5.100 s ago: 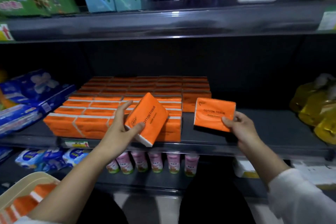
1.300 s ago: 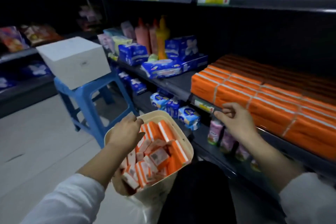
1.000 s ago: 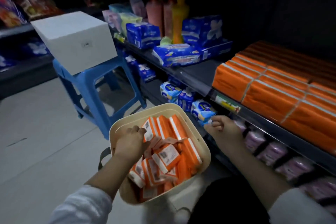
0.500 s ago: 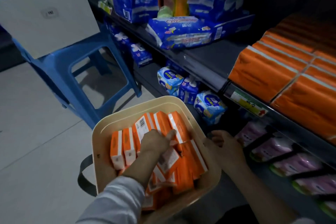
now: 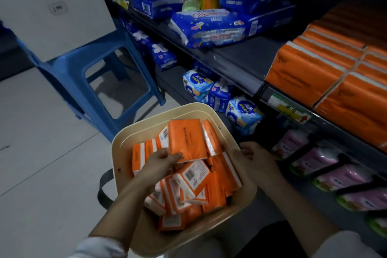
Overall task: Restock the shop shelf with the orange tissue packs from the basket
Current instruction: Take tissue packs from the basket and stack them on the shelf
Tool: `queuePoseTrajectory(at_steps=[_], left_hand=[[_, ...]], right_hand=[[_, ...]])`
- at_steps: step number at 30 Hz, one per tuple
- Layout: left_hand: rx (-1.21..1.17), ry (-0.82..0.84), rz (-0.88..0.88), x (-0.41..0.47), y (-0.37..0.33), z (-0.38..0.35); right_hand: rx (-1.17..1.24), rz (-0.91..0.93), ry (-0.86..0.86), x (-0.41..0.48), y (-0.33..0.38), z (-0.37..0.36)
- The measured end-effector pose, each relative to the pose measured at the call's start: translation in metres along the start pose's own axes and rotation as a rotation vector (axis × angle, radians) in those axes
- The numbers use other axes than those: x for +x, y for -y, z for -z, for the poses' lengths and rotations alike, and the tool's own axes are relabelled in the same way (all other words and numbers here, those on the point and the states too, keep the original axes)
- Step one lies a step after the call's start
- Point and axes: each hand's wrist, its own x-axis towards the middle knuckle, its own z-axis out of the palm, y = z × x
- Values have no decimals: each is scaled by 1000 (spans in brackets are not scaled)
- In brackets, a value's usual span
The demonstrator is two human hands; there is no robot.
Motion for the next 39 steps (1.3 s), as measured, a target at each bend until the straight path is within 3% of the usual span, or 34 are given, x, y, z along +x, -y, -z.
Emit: queuePoseTrajectory(at_steps=[5, 7, 9, 11, 14, 17, 21, 25, 29, 35, 37, 39], left_hand=[[-10, 281, -56, -17, -1, -12], [40, 375, -87, -18, -2, -23], [97, 458, -115, -17, -5, -35], [217, 413, -120, -14, -13, -46], [425, 146, -145, 6, -16, -59], [744, -99, -380, 28, -20, -65], [1317, -107, -747, 50, -34, -71], [1638, -24, -747, 69, -34, -80], [1668, -6, -637, 75, -32, -83], [1710, -35, -681, 62, -42, -63], [1577, -5, -575, 54, -47, -53], [1252, -10, -448, 42, -52, -47]], right_hand=[[281, -72, 282, -12, 10, -1], [329, -74, 281, -12, 6, -3], [342, -88, 164, -7, -1, -2], [359, -111, 22, -2, -7, 3], [340, -115, -150, 3, -10, 13], [308, -83, -244, 6, -14, 16], [273, -88, -314, 14, -17, 15], [285, -100, -327, 15, -19, 16], [314, -102, -297, 14, -19, 20], [357, -113, -271, 11, -13, 22], [379, -112, -247, 7, -8, 23], [406, -110, -235, 3, -3, 25]])
